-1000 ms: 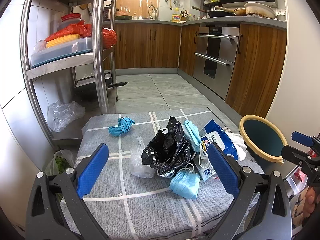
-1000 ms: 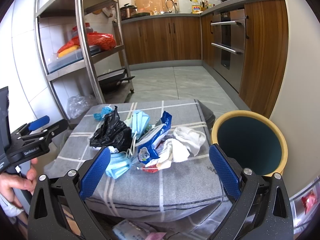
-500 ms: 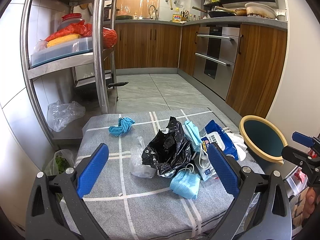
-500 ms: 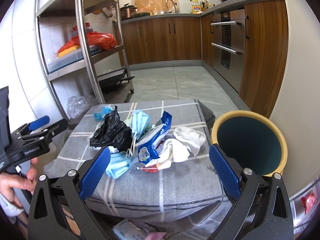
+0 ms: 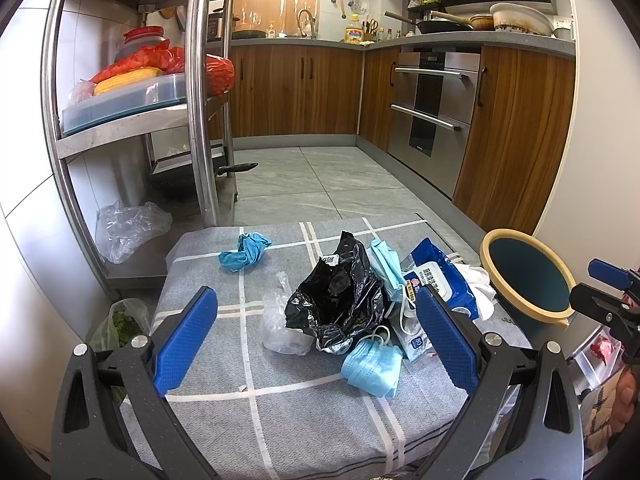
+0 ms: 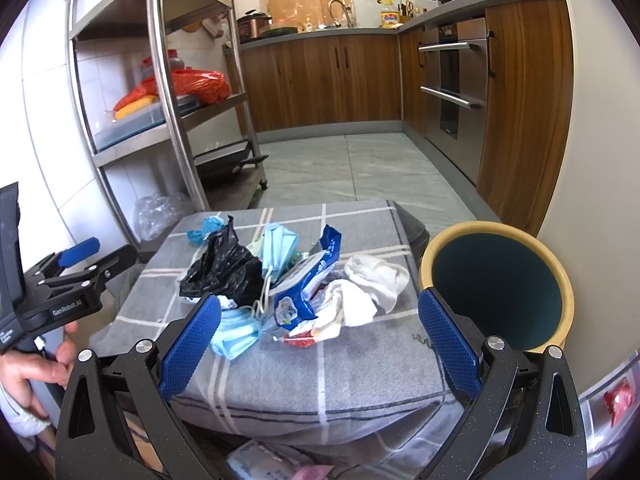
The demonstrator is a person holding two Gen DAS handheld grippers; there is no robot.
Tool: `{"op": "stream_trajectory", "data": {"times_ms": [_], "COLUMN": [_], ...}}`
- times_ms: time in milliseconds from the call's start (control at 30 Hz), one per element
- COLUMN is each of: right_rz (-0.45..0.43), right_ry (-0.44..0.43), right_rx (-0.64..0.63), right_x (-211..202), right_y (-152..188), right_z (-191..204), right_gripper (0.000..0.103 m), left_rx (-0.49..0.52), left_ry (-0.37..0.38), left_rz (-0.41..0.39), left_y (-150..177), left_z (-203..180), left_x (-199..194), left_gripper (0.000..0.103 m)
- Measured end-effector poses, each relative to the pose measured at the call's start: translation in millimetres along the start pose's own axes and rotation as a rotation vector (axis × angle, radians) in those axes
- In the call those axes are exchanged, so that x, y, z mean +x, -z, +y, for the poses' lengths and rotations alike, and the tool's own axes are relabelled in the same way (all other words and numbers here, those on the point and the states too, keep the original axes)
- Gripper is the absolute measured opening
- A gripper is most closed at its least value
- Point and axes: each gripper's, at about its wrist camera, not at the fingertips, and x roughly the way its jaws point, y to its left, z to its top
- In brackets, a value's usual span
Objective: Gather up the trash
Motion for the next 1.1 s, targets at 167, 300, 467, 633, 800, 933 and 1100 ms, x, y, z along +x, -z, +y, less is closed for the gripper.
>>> {"op": "stream_trajectory", "data": {"times_ms": [167, 300, 467, 633, 800, 933, 1100], "right_rz": [0.003, 0.005, 0.010, 0.012, 0.016, 0.037, 0.089], "right_ry": [0.001, 0.001, 0.002, 0.002, 0.002, -0.003, -0.014], "right_rx": [0.002, 0.002, 0.002, 0.003, 0.004, 0.013, 0.043], "right_x": [1, 2, 3, 4, 5, 9, 19], "right_y": [-1, 0, 0, 1, 1, 2, 2], "right_z": [-1, -1, -2, -2, -3, -5, -10], "right_gripper": [0.098, 0.098, 0.098, 0.098, 0.098, 0.098, 0.098], "left_rx": [-0.001, 0.001, -0.003, -0.002, 0.001, 0.004, -0.009], "left_ry": [0.000, 0.001, 0.004, 0.005, 0.005, 0.007, 0.028], "left_rz": [0.001, 0.003, 0.008, 0.010, 0.017, 0.036, 0.095], "left_y": [0, 0, 0, 0, 0, -1, -5], "left_z": [0, 1, 1, 0, -1, -2, 1], "left_x": [0, 0, 1, 2, 4, 9, 24], "left_gripper": [0.097, 0.097, 0.097, 0.097, 0.097, 0.097, 0.097]}}
